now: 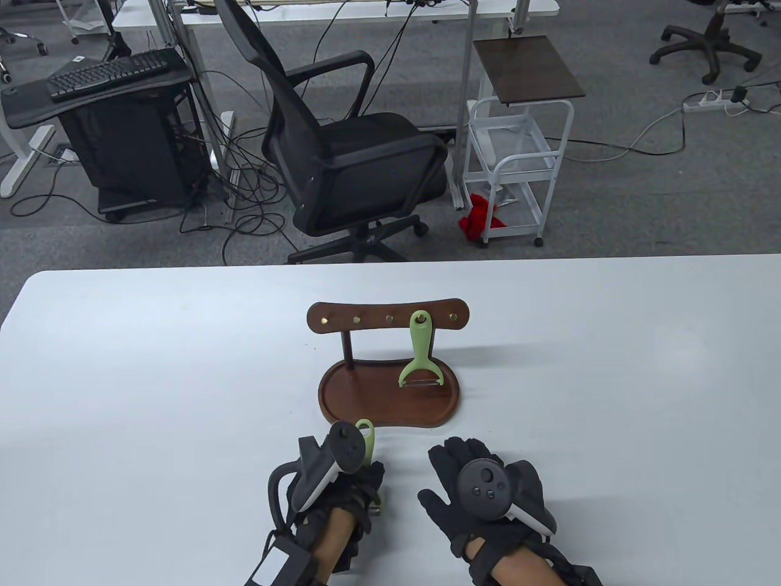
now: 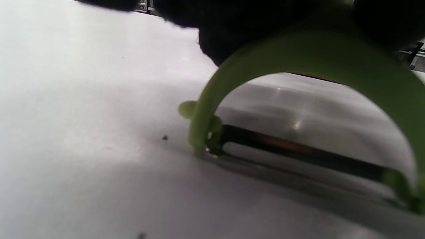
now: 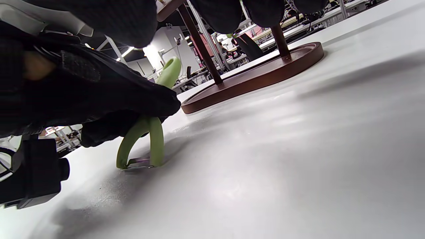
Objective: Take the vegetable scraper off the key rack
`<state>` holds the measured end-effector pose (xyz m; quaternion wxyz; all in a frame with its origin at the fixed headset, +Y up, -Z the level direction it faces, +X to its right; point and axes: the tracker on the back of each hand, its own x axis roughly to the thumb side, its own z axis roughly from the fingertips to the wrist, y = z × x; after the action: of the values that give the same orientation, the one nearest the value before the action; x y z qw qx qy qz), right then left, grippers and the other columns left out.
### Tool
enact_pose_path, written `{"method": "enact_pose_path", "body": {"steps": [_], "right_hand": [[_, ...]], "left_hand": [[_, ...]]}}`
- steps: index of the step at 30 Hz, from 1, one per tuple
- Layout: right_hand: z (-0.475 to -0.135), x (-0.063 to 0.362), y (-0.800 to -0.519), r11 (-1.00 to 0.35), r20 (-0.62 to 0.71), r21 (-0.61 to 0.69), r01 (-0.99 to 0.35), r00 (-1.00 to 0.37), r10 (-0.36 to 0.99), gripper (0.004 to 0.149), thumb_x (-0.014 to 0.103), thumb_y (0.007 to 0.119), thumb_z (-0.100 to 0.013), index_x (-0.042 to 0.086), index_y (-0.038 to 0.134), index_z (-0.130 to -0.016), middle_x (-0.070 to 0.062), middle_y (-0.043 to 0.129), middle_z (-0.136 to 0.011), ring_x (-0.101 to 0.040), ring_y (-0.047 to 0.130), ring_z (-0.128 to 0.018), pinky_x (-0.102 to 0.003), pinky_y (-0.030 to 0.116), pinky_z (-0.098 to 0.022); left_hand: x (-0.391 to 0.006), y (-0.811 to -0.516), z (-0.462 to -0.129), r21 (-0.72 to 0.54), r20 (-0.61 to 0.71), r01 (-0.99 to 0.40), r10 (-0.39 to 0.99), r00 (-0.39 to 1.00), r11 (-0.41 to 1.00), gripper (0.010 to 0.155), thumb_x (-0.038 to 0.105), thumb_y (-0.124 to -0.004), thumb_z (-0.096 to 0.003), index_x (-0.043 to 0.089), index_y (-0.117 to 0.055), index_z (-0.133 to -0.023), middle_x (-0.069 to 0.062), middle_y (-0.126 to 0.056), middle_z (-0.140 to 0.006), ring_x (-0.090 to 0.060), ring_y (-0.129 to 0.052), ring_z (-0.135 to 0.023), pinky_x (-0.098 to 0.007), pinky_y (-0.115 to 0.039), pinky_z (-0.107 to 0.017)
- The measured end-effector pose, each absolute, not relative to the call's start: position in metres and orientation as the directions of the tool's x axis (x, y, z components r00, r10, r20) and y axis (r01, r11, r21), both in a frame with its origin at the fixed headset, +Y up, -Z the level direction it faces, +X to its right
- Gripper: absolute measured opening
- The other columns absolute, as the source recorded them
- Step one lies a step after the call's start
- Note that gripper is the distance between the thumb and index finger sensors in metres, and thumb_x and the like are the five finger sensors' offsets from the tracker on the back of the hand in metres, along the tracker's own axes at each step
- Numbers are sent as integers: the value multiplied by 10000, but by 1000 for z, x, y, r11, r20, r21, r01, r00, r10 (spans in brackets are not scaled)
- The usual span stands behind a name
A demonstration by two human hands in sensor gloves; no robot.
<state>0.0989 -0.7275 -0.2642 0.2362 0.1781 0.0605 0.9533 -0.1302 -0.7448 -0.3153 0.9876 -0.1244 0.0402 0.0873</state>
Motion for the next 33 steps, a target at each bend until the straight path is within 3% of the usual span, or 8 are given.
{"method": "enact_pose_path", "body": {"steps": [11,33], "right_hand": [[-265,98,-729,-883,313,210,-421,-826,468,709,464,708,-505,36,518,-1037,-311,429,-1097,-628,376,-925,-770,364,-598],[-266,98,-731,-884,307,214,-417,-830,466,712,464,708,-504,35,515,-1038,-311,430,-1096,-625,375,-927,-770,364,-599]], "left_hand": [[-121,-754,-319,-318,-121,-79,42,992,945,561,605,-873,-482,136,-893,-789,-74,-986,-578,-99,-960,-191,-421,-882,-213],[-117,-756,-316,-308,-134,-55,14,991,950,579,599,-871,-474,141,-859,-828,-78,-965,-611,-94,-965,-209,-416,-885,-222]]}}
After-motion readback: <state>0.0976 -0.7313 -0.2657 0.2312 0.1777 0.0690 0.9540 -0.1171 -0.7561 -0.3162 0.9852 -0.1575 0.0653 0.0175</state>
